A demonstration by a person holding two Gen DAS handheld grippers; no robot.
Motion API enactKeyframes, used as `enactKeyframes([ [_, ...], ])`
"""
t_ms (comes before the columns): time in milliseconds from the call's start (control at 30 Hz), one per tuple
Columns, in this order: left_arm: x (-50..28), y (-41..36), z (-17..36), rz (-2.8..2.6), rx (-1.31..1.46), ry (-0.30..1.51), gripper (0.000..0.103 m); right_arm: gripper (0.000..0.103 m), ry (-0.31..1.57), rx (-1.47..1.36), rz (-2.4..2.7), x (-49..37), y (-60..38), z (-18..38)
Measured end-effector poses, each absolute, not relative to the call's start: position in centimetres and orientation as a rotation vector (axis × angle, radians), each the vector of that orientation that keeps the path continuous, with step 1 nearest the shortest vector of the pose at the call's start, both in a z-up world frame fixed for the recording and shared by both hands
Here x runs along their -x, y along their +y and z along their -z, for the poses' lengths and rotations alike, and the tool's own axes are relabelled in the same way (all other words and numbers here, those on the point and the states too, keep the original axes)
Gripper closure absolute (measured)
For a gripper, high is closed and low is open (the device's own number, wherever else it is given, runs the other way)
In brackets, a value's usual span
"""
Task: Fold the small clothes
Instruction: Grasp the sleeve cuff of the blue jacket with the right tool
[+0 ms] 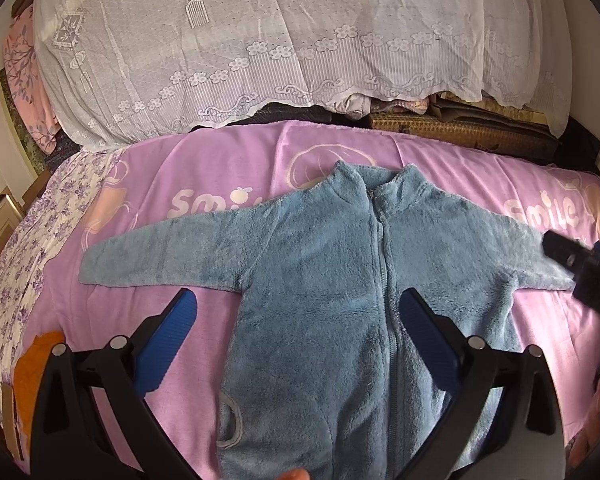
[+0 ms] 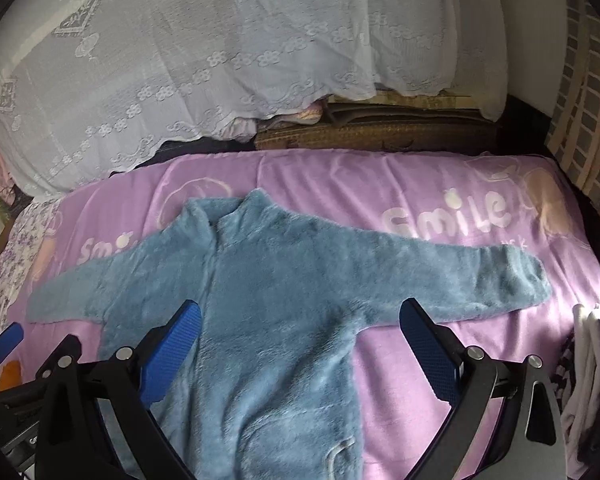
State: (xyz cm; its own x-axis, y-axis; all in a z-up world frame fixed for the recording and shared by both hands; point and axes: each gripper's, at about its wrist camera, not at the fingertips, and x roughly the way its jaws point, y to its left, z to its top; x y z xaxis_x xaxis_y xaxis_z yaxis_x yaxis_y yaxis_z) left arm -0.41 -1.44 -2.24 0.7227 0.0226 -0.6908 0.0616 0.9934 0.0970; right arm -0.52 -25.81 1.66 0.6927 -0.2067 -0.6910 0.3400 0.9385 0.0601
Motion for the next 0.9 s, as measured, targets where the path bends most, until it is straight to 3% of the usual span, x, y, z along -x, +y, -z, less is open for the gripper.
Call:
enactKeyframes([
  [233, 0.6, -6.5, 5.6, 0.079, -0.232, 0.763, 0.004, 0.003, 0.703, -0.203, 0.432, 1.3, -32.7, 0.0],
  [567, 0.0, -13.1, 10.8, 0.225, -0.314, 0.867, 0.004, 0.003, 0.708, -0.565, 0.533, 4.8, -45.0, 7.9],
  [833, -3.7, -17.1, 10.1, 0.232, -0.320, 0.905, 0.005, 0.003, 0.664, -0.965, 0.498, 6.6, -49.9, 13.9],
  [900, -4.7, -18.1, 10.3, 0.237, -0.313, 0.907, 0.005, 0.003, 0.579, -1.035, 0.483, 7.4, -50.8, 14.6],
])
